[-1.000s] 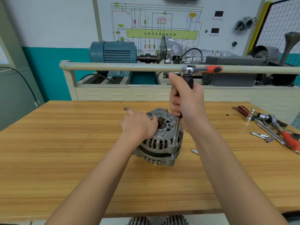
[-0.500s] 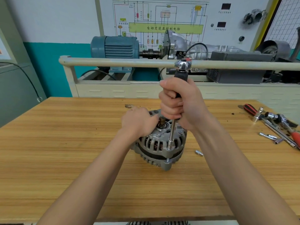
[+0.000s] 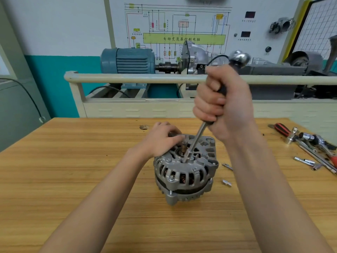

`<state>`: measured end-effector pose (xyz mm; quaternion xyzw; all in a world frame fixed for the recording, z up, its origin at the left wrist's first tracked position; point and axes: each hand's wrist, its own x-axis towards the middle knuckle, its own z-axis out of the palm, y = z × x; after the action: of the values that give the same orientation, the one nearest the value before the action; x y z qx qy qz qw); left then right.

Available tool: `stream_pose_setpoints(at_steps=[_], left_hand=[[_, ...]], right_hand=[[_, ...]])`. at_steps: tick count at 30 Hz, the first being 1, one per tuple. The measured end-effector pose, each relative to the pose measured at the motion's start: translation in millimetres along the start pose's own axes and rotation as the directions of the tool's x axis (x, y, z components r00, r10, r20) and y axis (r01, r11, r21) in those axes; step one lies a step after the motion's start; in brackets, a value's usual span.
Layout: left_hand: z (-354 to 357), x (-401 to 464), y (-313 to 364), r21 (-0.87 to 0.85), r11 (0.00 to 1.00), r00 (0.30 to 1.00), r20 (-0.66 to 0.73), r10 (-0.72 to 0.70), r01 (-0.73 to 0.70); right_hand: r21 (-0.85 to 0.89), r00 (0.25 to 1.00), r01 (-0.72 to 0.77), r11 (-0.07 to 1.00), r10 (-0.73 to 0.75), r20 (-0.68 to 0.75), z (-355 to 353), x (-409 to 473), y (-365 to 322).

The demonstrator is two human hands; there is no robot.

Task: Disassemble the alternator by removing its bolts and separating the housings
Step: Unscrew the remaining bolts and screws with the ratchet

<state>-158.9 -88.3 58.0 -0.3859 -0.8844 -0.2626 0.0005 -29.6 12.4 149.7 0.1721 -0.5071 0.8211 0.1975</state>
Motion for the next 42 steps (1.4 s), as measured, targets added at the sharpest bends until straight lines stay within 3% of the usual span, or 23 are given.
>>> stream_pose_setpoints(at_steps=[3,6,13,19,26,30,35,38,42], left_hand=[[4,1,-7,-0.138,0.986,0.985,-0.127,-0.115,0.097],[5,-5,-9,-0.328,0.933,0.971,-0.133,-0.2,0.148],[-7,-22,-16,-0.313,0.927,0.944,-0.187,-0.272,0.205],[-17,-37,-21,-0.285,0.912,0.905,-0.224,-0.362,0.294],[3,-39,-15,-0.346,0.895,0.933,-0.119,-0.34,0.282],[6,-27,-20,-0.333,0.909,0.908,-0.243,-0.341,0.252],[-3,-11,-23,-0.239,0.927,0.827,-0.426,-0.368,0.289],[0,-17,-5,-0.253,0.95,0.883,-0.384,-0.27,0.181],[18,-31,21,-0.119,0.992,0.982,-0.179,-0.064,0.043]], right_hand=[[-0.065,0.995,0.044,0.997,-0.05,-0.084,-7,-3,-10],[-0.052,0.987,0.043,0.998,-0.05,-0.155,-10,-5,-13],[-0.166,0.948,0.043,0.985,-0.093,-0.306,-18,-10,-11],[-0.147,0.932,0.076,0.986,-0.123,-0.342,-22,-14,-18],[-0.247,0.886,0.114,0.962,-0.211,-0.412,-23,-16,-22],[-0.253,0.884,0.118,0.96,-0.218,-0.414,-27,-17,-24],[-0.253,0.886,0.114,0.961,-0.213,-0.412,-31,-19,-25],[-0.237,0.897,0.089,0.967,-0.181,-0.404,-32,-20,-22],[-0.196,0.933,-0.007,0.981,-0.064,-0.353,-29,-22,-10]])
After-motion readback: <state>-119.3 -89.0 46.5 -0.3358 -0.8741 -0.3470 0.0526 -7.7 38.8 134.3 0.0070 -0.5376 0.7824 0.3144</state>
